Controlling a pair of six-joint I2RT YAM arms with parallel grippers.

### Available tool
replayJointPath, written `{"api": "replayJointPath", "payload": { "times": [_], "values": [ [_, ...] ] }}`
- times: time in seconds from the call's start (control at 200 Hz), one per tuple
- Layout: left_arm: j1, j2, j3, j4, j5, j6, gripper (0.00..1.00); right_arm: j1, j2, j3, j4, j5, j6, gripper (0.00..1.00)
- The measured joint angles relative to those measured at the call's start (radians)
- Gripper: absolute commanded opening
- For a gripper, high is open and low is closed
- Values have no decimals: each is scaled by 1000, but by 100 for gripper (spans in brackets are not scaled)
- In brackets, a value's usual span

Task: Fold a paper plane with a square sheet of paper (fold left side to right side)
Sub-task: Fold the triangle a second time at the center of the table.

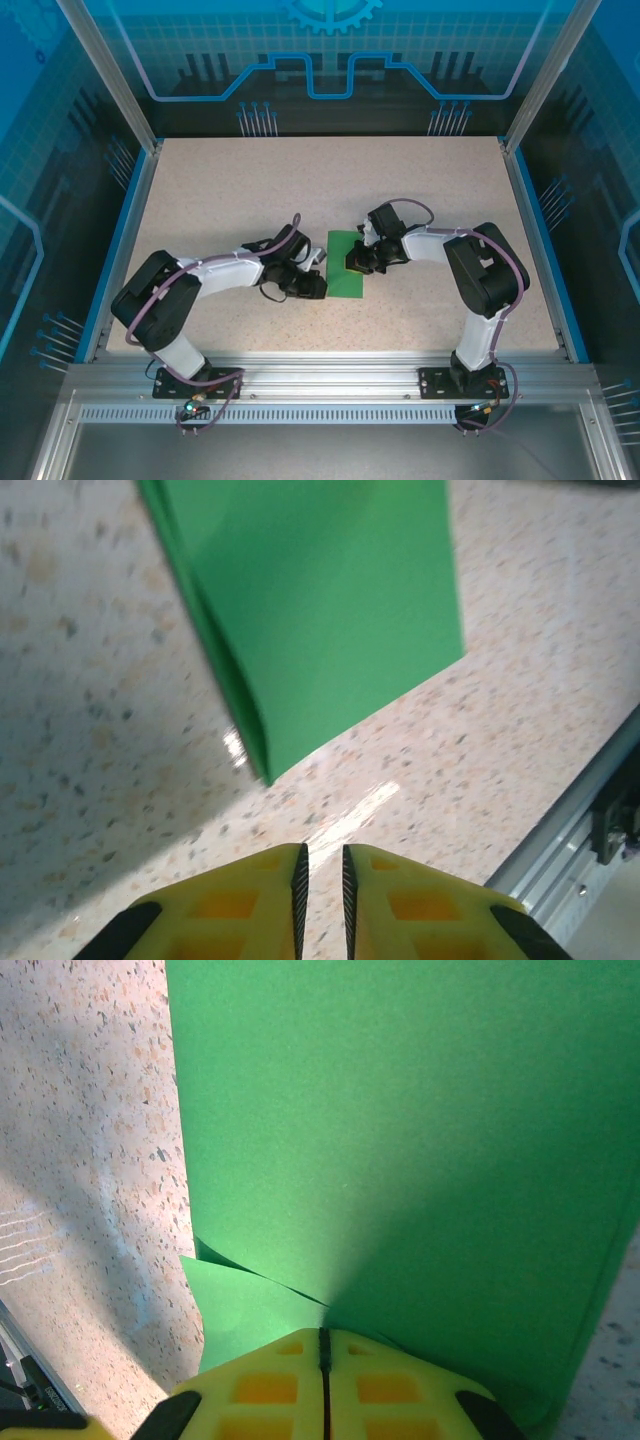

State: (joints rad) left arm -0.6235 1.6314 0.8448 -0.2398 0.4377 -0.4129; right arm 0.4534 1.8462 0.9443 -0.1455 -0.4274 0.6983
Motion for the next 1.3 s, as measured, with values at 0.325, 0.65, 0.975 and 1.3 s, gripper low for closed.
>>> {"api": "replayJointPath", "payload": {
  "times": [0.325,0.65,0.975,1.3],
  "values": [
    [0,131,109,13,0,0,21,0,0,0,0,0,0,7],
    [0,190,117,13,-40,-1,8,0,-1,0,3,-2,-11,6],
    [0,189,108,35,-41,-4,0,1,-135,-14,-56,27,-69,1],
    [-2,189,108,36,-44,-4,0,79,-152,-42,-88,6,-79,0]
  ]
}}
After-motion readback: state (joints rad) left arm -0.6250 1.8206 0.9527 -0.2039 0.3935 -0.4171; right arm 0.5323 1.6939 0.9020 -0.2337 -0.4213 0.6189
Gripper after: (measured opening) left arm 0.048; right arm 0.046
